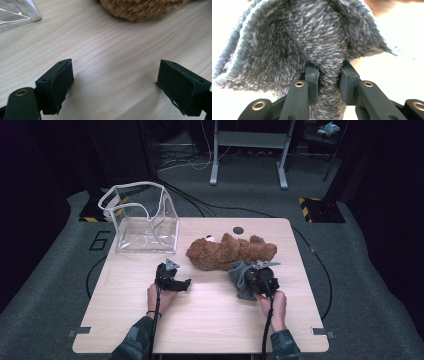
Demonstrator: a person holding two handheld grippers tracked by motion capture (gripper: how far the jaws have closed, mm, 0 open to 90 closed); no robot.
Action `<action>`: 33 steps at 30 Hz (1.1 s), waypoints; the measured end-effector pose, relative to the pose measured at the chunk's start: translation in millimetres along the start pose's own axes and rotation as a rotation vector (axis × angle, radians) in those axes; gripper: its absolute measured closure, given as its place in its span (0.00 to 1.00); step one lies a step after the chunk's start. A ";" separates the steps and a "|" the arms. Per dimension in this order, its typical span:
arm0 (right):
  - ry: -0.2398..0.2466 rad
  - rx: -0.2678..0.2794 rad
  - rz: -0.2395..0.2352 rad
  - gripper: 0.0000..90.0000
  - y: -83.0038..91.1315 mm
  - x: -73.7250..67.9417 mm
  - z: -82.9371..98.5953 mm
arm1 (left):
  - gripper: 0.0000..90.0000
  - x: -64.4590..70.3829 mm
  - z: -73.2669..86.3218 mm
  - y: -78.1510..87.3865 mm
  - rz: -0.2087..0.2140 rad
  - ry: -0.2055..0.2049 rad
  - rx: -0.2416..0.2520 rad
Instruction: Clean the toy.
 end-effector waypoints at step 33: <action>-0.169 0.041 0.045 0.17 39.6 74.5 22.4 | 0.15 0.3 0.4 0.3 -0.004 -0.004 -0.012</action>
Point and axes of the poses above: each handheld gripper's, and its own axes: y roughly backward along the jaws, z roughly out of its underside, x roughly to its right, the point moved 5 cm from there along -y, roughly forward along the jaws, and after that the axes turned 10 degrees about -x, right-handed, at the moved point
